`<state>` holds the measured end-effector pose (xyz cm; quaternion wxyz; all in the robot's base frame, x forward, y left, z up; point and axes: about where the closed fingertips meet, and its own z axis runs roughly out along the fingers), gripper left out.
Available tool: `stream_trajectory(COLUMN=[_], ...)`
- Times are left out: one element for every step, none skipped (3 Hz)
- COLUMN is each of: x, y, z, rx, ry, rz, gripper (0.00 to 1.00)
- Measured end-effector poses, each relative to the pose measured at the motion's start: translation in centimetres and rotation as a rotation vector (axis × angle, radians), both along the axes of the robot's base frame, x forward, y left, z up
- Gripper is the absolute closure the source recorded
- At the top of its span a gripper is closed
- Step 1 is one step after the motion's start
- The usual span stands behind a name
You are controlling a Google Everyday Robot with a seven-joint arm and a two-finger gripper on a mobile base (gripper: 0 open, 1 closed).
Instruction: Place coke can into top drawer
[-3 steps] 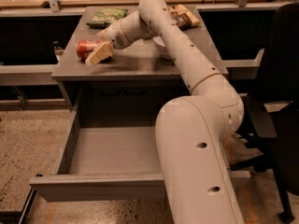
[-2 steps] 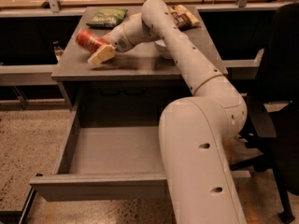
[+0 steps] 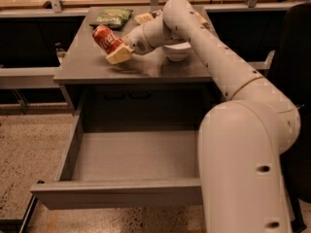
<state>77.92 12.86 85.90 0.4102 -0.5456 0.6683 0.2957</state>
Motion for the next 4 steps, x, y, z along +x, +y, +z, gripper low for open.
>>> stream_trajectory(x=[-3.0,-7.4,-15.6,-21.8], y=[-3.3,-6.5,-10.5,-13.6], z=[1.6,1.5,-0.9,-4.9], rx=[-0.019,-0.105,-0.175,-0.187], ry=[-0.005,0.016,0.124,0.271], rz=[-0.059,-0.07,-0.025,-0.016], gripper=[1.0,1.0,1.0,1.0])
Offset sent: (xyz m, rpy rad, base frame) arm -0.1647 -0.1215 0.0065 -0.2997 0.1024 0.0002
